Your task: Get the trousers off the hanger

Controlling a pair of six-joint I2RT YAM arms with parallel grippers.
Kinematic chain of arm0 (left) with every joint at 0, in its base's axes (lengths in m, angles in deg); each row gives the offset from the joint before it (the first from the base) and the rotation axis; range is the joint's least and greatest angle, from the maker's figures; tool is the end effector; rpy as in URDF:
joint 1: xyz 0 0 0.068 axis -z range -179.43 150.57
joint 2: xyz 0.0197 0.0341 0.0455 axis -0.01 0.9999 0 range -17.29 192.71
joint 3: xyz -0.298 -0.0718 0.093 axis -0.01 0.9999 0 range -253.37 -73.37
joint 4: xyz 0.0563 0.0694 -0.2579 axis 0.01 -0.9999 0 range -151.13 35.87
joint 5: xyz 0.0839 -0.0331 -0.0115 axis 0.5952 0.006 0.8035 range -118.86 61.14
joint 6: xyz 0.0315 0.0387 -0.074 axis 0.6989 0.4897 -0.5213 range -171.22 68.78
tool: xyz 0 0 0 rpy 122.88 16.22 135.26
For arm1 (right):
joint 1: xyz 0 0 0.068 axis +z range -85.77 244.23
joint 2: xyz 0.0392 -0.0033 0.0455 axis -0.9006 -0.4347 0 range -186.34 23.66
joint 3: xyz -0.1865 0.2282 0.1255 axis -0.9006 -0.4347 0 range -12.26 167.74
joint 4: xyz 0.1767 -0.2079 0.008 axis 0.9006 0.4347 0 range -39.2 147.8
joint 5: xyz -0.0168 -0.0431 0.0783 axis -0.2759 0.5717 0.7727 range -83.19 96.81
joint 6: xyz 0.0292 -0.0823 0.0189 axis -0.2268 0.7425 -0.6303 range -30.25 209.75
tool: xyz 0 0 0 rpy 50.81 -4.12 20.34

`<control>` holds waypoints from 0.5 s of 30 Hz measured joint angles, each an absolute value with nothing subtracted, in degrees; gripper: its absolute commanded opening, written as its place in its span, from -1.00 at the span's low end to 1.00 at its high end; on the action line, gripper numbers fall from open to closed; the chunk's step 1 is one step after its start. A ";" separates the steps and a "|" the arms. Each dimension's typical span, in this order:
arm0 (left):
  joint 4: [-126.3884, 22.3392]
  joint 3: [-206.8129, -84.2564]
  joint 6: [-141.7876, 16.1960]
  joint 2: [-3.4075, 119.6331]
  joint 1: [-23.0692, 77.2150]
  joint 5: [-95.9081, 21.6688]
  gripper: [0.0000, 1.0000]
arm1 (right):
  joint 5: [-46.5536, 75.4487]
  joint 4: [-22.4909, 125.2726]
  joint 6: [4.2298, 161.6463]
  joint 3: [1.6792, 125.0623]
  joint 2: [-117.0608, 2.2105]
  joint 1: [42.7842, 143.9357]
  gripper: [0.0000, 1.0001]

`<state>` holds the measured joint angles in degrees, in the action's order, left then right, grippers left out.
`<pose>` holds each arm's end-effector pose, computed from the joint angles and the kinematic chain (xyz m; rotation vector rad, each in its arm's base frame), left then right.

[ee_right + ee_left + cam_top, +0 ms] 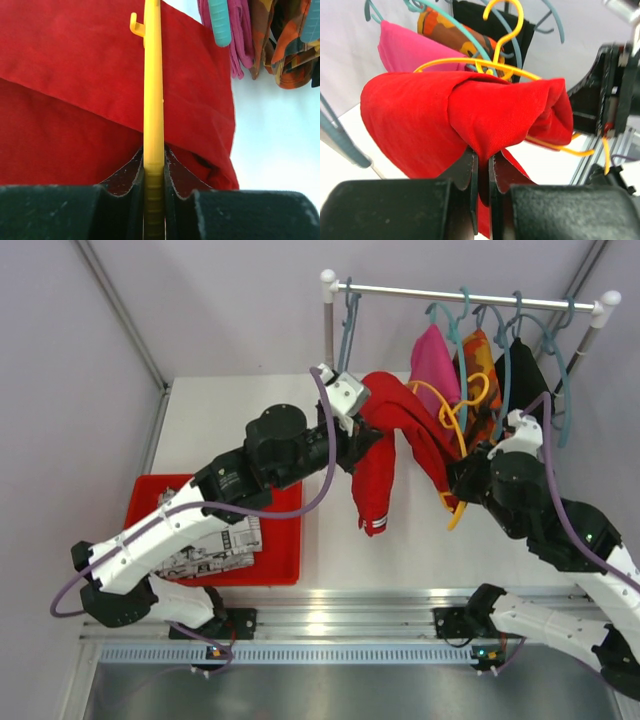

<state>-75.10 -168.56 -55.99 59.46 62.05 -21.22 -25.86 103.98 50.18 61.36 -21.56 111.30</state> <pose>0.1650 -0.2815 0.5495 0.6985 1.5191 -0.7791 0.1169 0.0625 0.4516 0.2341 1.9420 0.4340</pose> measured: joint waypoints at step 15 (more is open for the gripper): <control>-73.64 -155.95 -52.82 54.10 62.05 -20.76 -1.00 | -23.94 103.00 50.18 65.95 -24.97 111.30 -1.00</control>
<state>-73.64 -155.95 -52.82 54.10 62.05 -20.76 -23.94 103.00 50.18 65.95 -24.97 111.30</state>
